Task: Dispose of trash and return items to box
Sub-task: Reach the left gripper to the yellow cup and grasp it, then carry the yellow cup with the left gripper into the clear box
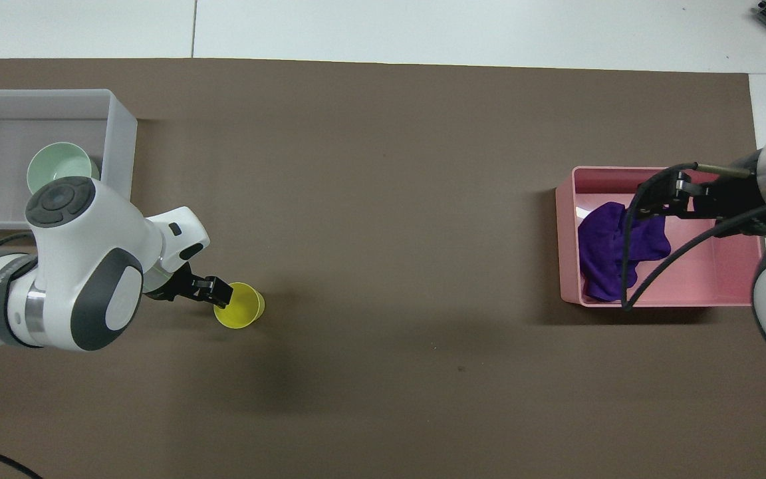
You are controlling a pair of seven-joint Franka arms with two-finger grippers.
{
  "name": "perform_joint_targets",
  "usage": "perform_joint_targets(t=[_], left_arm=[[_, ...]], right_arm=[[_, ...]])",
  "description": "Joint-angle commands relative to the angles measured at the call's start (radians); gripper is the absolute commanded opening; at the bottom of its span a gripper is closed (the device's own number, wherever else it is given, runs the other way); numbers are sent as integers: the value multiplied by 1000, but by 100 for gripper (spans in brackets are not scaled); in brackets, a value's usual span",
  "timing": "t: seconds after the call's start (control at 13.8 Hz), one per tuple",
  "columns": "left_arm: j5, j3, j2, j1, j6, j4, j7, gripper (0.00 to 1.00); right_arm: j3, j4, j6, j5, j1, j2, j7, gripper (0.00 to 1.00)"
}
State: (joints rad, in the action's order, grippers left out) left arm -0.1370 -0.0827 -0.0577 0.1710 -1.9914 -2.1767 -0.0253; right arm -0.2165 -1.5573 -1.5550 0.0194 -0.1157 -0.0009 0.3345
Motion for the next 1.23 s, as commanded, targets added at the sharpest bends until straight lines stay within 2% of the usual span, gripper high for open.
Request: perform_joint_targets(t=[0.0, 0.07, 0.22, 0.29, 0.43, 0.51, 0.65, 0.87, 0.94, 1.09, 1.16], left_arm=[[-53, 18, 4, 38, -43, -20, 16, 88], [-55, 18, -1, 38, -46, -20, 16, 68], [-58, 20, -28, 39, -32, -11, 16, 11], [-58, 20, -31, 38, -24, -11, 16, 0], [-59, 20, -28, 32, -23, -2, 37, 0], [-58, 20, -28, 25, -14, 30, 56, 0], [-59, 30, -19, 12, 84, 130, 79, 0], [-53, 29, -27, -118, 313, 358, 64, 0], [-43, 29, -30, -164, 342, 418, 61, 0], [8, 29, -42, -278, 320, 480, 39, 0], [14, 29, -74, -328, 315, 515, 18, 0]], right_arm=[[-1, 13, 19, -24, -7, 4, -25, 100], [-3, 13, 15, -24, -7, 4, -25, 100], [-1, 14, -3, -24, -7, 6, -25, 100], [-1, 16, -5, -22, -7, 6, -25, 100], [0, 16, -5, -24, -12, 6, -26, 100], [6, 16, -7, -19, -6, 4, -23, 100], [11, 13, -4, -12, 14, 2, -22, 100], [58, 13, -2, -6, 56, 1, -22, 100], [60, 11, -2, -6, 56, 1, -22, 100], [63, 11, -5, -7, 62, 1, -20, 100], [84, 5, -5, -7, 91, 1, -18, 100]])
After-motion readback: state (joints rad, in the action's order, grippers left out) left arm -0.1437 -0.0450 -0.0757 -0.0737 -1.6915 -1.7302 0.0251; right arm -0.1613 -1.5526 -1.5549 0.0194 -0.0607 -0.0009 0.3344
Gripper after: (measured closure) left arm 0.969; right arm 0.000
